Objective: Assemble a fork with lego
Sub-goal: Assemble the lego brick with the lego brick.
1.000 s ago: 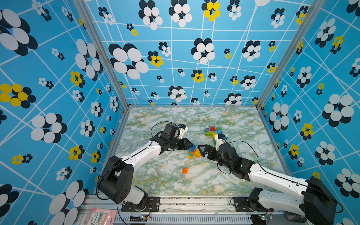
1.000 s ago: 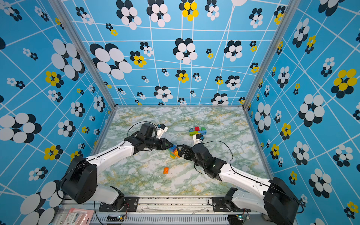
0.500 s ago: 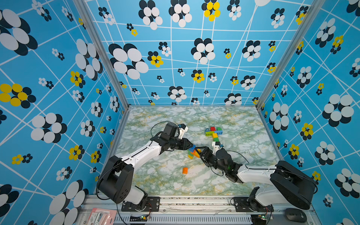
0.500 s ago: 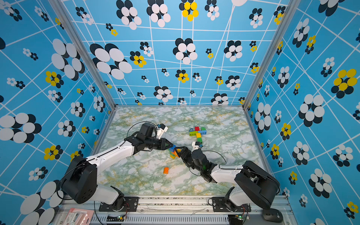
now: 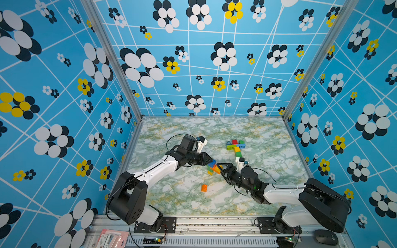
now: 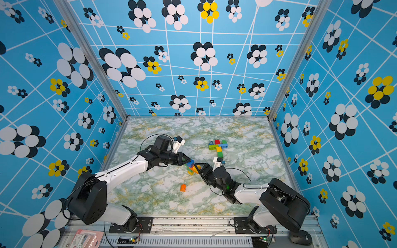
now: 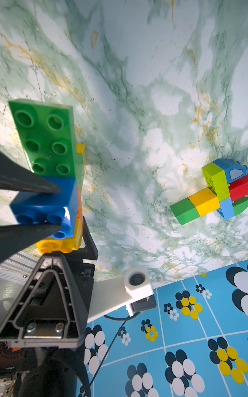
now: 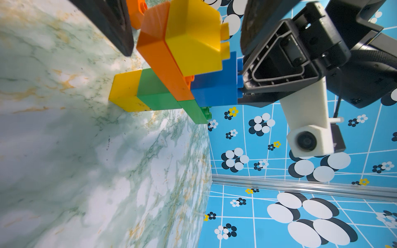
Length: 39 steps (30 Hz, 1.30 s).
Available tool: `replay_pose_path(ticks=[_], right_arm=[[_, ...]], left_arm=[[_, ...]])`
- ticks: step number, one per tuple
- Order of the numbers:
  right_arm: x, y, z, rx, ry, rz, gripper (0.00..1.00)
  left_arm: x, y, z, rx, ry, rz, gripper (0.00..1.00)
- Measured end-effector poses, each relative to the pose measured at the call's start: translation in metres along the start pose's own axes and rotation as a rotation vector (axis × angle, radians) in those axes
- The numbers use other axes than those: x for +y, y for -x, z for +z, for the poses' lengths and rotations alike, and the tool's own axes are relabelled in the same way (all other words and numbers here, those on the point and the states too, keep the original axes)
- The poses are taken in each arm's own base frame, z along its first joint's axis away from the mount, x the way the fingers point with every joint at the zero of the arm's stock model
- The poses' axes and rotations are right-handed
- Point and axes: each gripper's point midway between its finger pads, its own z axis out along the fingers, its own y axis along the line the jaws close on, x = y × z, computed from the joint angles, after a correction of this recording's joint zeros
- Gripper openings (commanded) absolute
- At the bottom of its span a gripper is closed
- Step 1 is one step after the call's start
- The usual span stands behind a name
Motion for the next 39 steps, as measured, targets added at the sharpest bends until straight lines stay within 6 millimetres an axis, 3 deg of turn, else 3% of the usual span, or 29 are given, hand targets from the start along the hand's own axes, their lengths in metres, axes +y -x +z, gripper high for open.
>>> replay_pose_path(ticks=[17, 18, 19, 21, 22, 27, 32, 34, 36, 39], right_arm=[[0.000, 0.002, 0.003, -0.008, 0.011, 0.024, 0.53], [0.000, 0.002, 0.003, -0.008, 0.011, 0.024, 0.54], [0.000, 0.002, 0.003, -0.009, 0.011, 0.024, 0.63], [-0.001, 0.002, 0.003, -0.008, 0.007, 0.023, 0.96], [-0.003, 0.002, 0.003, -0.008, -0.002, 0.018, 0.99], [-0.004, 0.005, -0.005, -0.019, -0.055, -0.079, 0.99], [0.049, 0.024, -0.030, -0.092, -0.017, -0.276, 0.99], [0.061, 0.029, -0.039, -0.113, -0.019, -0.347, 0.99], [0.059, 0.030, -0.044, -0.111, -0.049, -0.416, 0.99], [0.037, 0.026, -0.043, -0.069, -0.140, -0.501, 0.99]], left_arm=[[0.001, 0.000, 0.000, -0.001, 0.002, -0.001, 0.27], [0.001, 0.000, 0.000, -0.001, 0.002, -0.001, 0.27], [0.001, 0.000, 0.000, -0.001, 0.003, -0.001, 0.27], [0.001, 0.000, 0.000, -0.001, 0.003, -0.001, 0.27], [0.001, 0.000, 0.000, -0.002, 0.004, -0.001, 0.27], [0.001, 0.000, 0.000, -0.002, 0.004, -0.001, 0.27], [0.001, 0.000, 0.000, -0.002, 0.003, 0.000, 0.27], [0.000, 0.000, 0.000, -0.001, 0.002, -0.001, 0.27], [0.000, 0.001, 0.000, -0.001, 0.002, -0.001, 0.27], [0.000, 0.001, -0.001, 0.002, 0.006, -0.006, 0.27]])
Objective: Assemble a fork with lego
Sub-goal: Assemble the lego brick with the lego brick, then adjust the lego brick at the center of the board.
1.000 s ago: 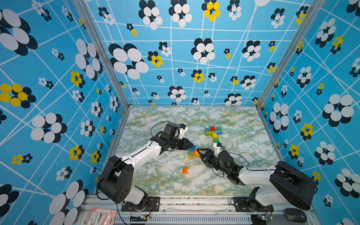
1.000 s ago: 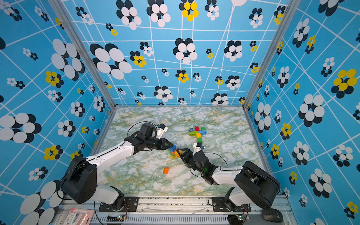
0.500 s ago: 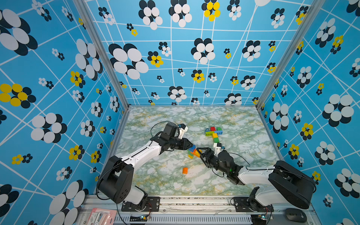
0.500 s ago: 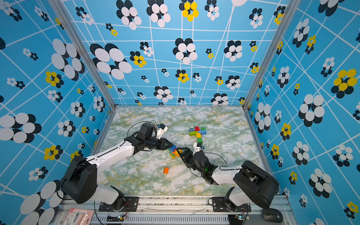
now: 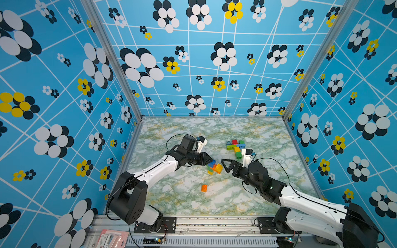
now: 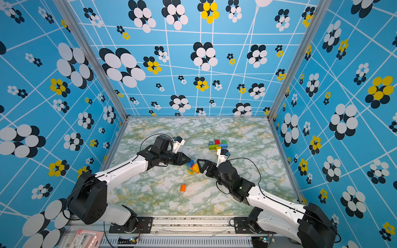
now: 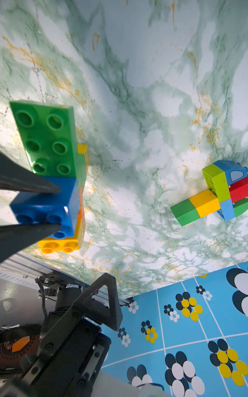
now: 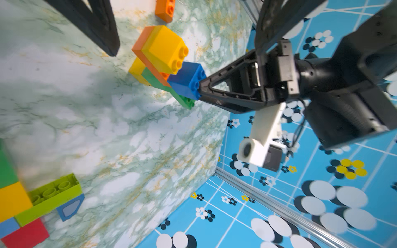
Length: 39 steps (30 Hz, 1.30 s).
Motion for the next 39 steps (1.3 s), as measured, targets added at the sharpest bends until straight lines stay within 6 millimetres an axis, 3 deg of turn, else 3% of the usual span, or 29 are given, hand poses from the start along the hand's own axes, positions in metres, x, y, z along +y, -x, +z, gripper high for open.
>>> replay_pose_path(ticks=[4, 10, 23, 30, 39], right_arm=[[-0.018, -0.017, 0.006, 0.082, -0.079, -0.084, 0.99], [-0.022, -0.030, 0.012, 0.146, -0.095, -0.130, 0.99], [-0.006, -0.042, 0.020, 0.242, -0.078, -0.254, 0.99], [-0.012, -0.063, 0.032, 0.341, -0.139, -0.329, 0.99], [-0.028, -0.065, 0.041, 0.367, -0.253, -0.357, 0.99]], left_arm=[[-0.001, 0.000, -0.001, 0.008, 0.004, -0.013, 0.27], [-0.002, 0.003, -0.001, 0.010, 0.005, -0.023, 0.27], [-0.003, 0.010, -0.003, -0.001, 0.000, -0.044, 0.32], [0.002, 0.038, -0.008, -0.051, 0.029, -0.047, 0.32], [0.039, 0.045, 0.014, 0.018, 0.181, -0.072, 0.28]])
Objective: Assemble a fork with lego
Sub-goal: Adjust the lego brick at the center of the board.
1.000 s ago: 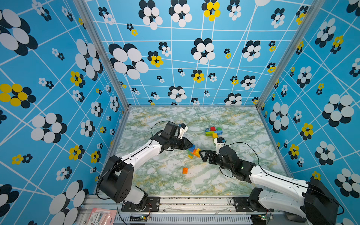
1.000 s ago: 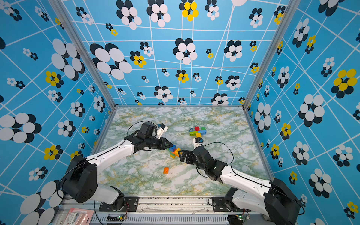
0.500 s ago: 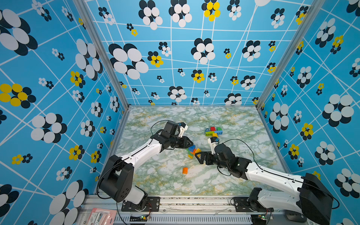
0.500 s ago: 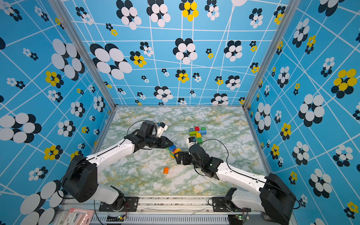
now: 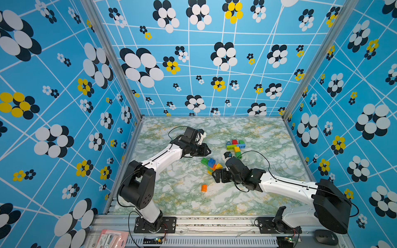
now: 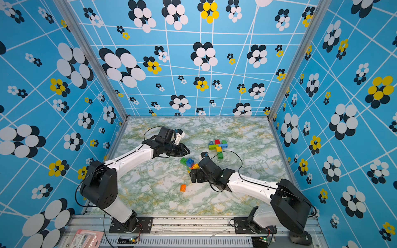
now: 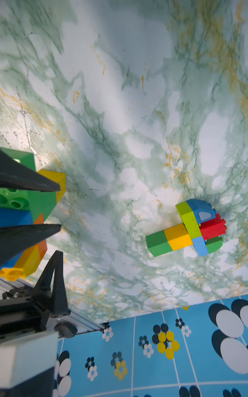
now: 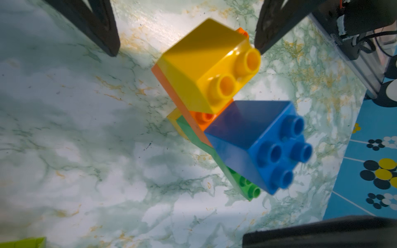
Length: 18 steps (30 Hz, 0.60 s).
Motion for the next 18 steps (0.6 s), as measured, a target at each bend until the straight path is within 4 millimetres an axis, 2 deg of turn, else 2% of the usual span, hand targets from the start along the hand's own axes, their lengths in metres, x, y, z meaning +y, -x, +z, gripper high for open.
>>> replay_pose_path(ticks=[8, 18], right_arm=[[-0.023, -0.004, -0.001, 0.004, -0.118, 0.015, 0.99], [-0.035, 0.000, -0.003, -0.016, -0.179, 0.053, 0.99]], left_arm=[[0.026, -0.001, 0.014, 0.075, 0.143, -0.005, 0.28], [0.035, -0.015, 0.014, 0.135, 0.220, 0.012, 0.27]])
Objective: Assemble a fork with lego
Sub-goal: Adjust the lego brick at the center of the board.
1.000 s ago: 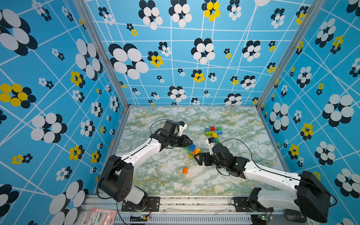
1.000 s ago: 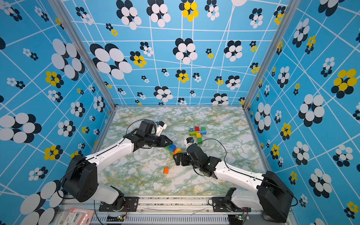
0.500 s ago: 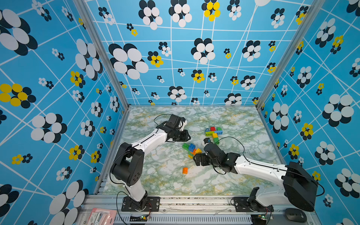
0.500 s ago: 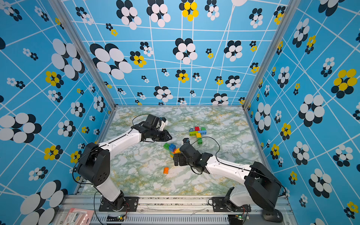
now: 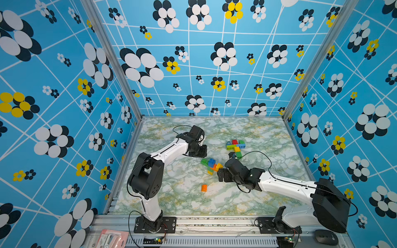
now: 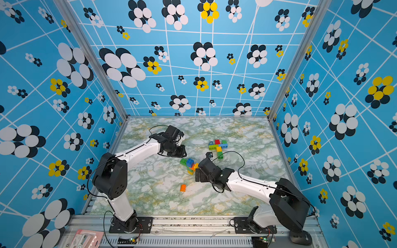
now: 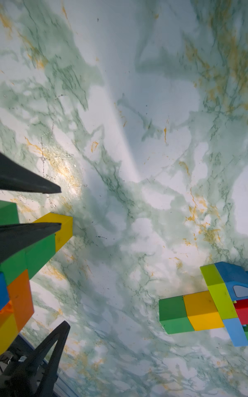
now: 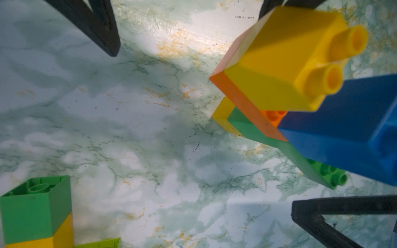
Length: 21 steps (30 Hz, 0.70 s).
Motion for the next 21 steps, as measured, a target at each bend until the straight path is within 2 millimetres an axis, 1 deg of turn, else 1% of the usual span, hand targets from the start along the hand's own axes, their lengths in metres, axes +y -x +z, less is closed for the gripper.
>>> replay_pose_path(ticks=[5, 12, 17, 21], right_arm=[[-0.008, 0.009, 0.000, -0.017, -0.027, 0.032, 0.98], [-0.016, 0.022, -0.001, -0.032, -0.047, 0.063, 0.98], [-0.019, 0.031, 0.000, -0.042, -0.057, 0.082, 0.98], [-0.020, 0.037, 0.005, -0.041, -0.072, 0.091, 0.97]], left_arm=[[-0.002, -0.006, 0.003, 0.014, 0.005, 0.014, 0.27], [0.008, -0.031, 0.004, 0.051, 0.024, 0.003, 0.27], [0.006, -0.045, 0.002, 0.064, 0.019, 0.006, 0.27], [0.002, -0.057, 0.002, 0.079, 0.009, 0.002, 0.27]])
